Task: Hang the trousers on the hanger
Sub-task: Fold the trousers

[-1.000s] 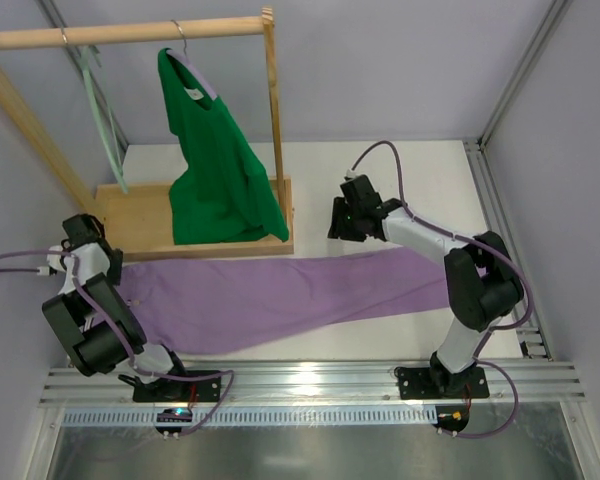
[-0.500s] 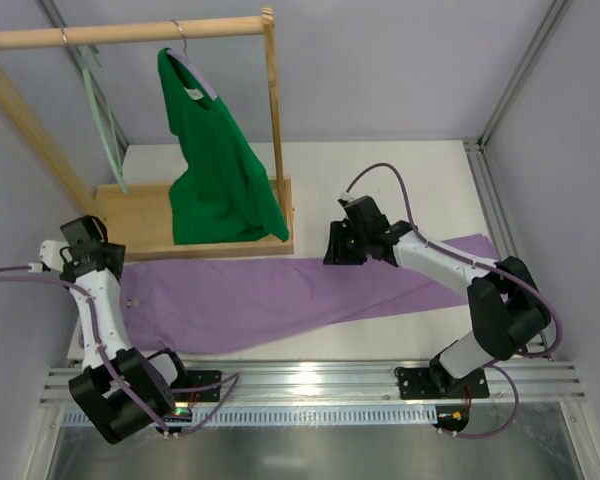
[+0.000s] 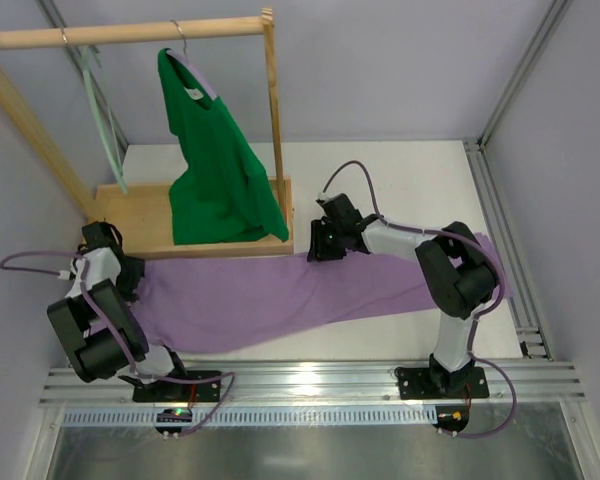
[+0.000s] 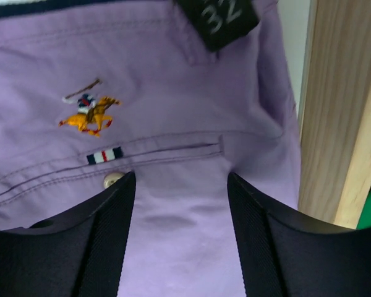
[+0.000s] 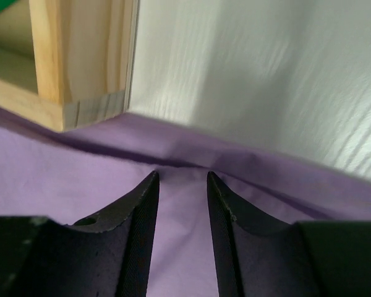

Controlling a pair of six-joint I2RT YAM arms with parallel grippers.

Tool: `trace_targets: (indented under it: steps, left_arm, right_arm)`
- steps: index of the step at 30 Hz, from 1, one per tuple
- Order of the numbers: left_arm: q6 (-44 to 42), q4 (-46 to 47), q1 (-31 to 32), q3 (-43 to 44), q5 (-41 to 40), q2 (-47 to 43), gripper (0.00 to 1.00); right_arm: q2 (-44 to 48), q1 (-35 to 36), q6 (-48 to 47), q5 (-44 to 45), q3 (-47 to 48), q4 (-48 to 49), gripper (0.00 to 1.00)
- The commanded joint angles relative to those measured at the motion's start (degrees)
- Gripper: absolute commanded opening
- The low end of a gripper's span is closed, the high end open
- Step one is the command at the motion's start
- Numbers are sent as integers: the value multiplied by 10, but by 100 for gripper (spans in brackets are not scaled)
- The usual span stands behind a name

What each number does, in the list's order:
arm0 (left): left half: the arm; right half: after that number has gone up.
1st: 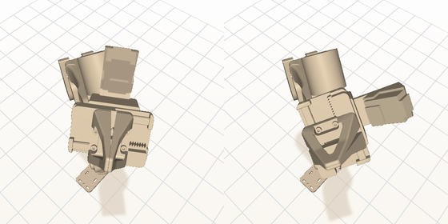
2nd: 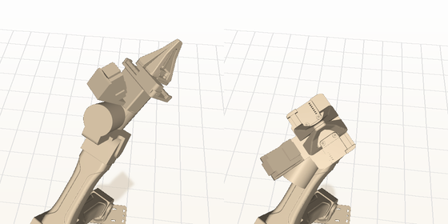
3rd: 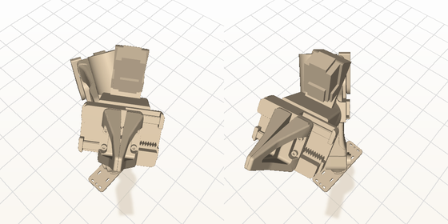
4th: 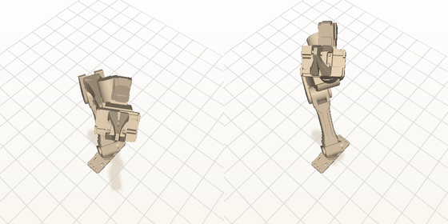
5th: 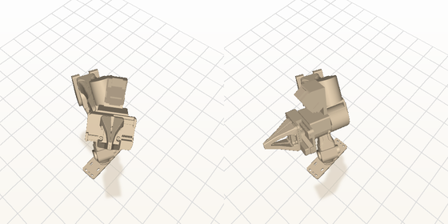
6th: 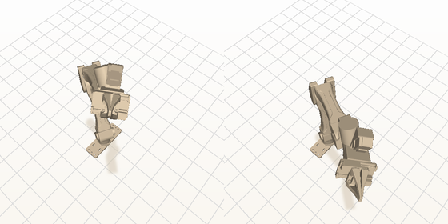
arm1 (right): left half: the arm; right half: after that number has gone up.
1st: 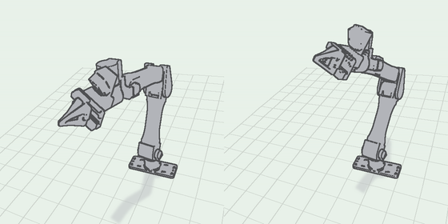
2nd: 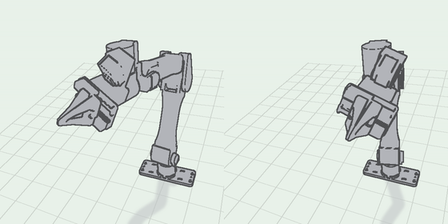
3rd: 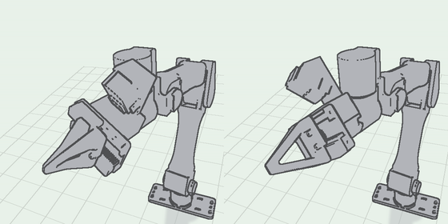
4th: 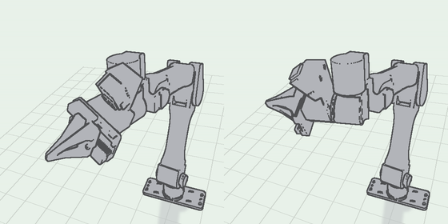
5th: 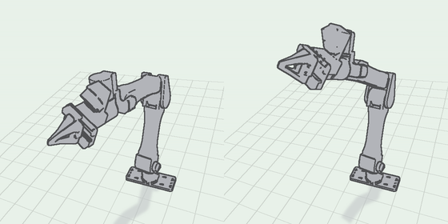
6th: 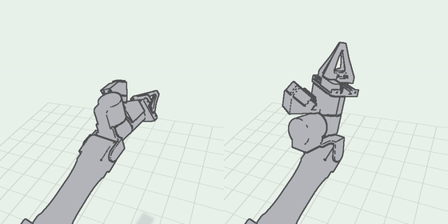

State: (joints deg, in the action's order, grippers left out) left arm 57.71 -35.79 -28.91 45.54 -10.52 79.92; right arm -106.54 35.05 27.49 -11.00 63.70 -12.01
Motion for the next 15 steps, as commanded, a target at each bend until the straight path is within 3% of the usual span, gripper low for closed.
trace_targets:
  steps: [1, 5, 9, 15]
  left_arm:
    - [-19, 18, -4, 49, -25, 29, 63]
    - [-32, 6, -5, 72, -49, 51, 66]
    - [-44, -10, -6, 87, -44, 31, 65]
    - [-73, -45, 12, 92, -49, -57, 64]
  right_arm:
    - [-8, -7, -10, 31, 32, 13, 41]
    - [1, -7, -15, 38, 38, -23, 43]
    - [89, -5, -10, 62, -5, -55, 45]
    - [198, -5, 114, 136, -58, -172, 45]
